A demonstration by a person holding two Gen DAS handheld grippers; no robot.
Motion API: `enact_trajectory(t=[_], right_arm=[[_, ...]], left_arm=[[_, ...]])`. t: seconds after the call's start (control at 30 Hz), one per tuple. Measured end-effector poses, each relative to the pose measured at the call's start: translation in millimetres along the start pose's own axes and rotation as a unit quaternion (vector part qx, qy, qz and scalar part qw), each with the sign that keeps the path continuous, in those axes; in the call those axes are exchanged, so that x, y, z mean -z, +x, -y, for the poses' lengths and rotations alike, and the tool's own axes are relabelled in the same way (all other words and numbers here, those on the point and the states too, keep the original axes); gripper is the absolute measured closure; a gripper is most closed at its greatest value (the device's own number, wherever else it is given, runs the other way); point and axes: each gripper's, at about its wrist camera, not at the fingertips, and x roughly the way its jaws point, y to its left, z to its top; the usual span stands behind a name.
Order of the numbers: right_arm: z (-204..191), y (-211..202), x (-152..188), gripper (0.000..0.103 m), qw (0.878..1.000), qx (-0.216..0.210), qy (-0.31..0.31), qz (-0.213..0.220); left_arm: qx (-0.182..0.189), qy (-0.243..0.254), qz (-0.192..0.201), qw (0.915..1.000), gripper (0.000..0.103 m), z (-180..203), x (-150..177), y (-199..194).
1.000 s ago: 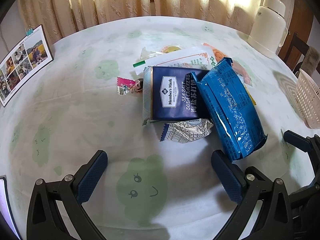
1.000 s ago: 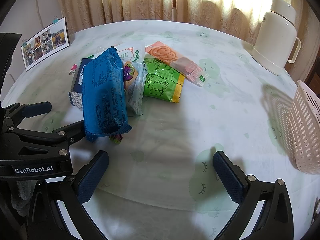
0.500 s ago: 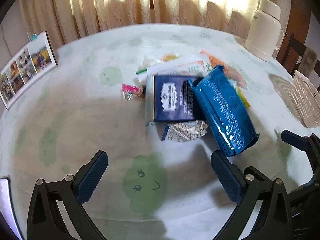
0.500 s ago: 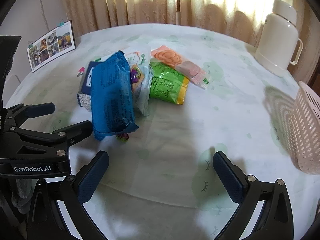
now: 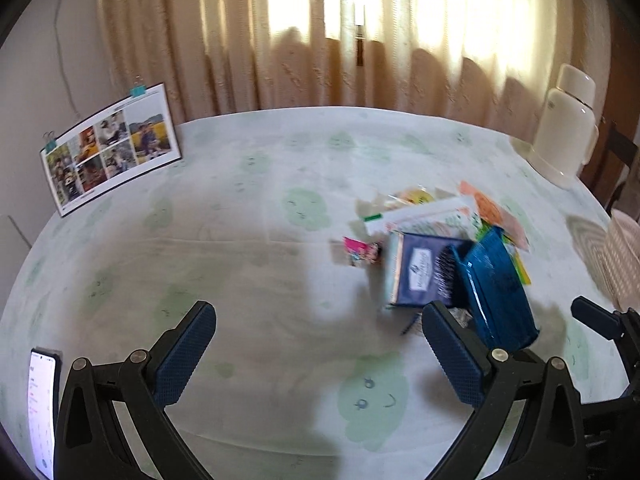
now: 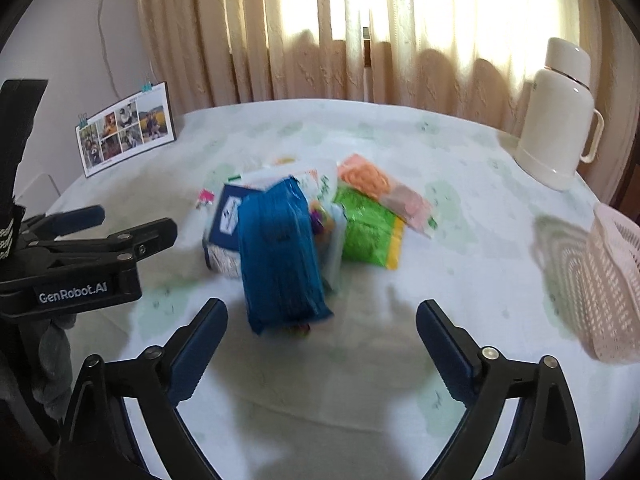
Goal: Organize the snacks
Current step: 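Grasp the blue biscuit pack with the right gripper and lift it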
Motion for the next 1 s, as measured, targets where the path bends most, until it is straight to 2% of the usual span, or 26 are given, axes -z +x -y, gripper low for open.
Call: enact_trajectory(t=[0.23,0.3,0.37,0.6,0.77,1.0], right_arm=[[-13,20,-15,0.022,1.000,-0.008,-0.005,-0.011],[-16,26,-17,0.032,1.000,-0.008,-0.006,-0.017],[-17,31,-19,0.035,1.000,-0.008,-0.005,-0.023],[-19,40,-21,0.037,1.000,0.001,-0.007,-0.026],[-25,41,-18,0.052,1.000,-0.006,-0.012,-0.025],[-26,38,-15,0.057,1.000,-0.005,-0.008,-0.018]], left_arm=[[-0.006,-0.012,-0.004,0.9999,0.001,-7,1,-2],[-0.007,-0.013,-0.005,0.9999,0.001,-6,1,-1],[-0.007,-0.013,-0.005,0.9999,0.001,-7,1,-1],[-0.008,-0.013,-0.010,0.9998,0.001,-8,2,0],[-0.008,-0.012,-0.012,0.9998,0.001,-8,3,1],[-0.007,-0.010,-0.015,0.9998,0.001,-6,4,3]])
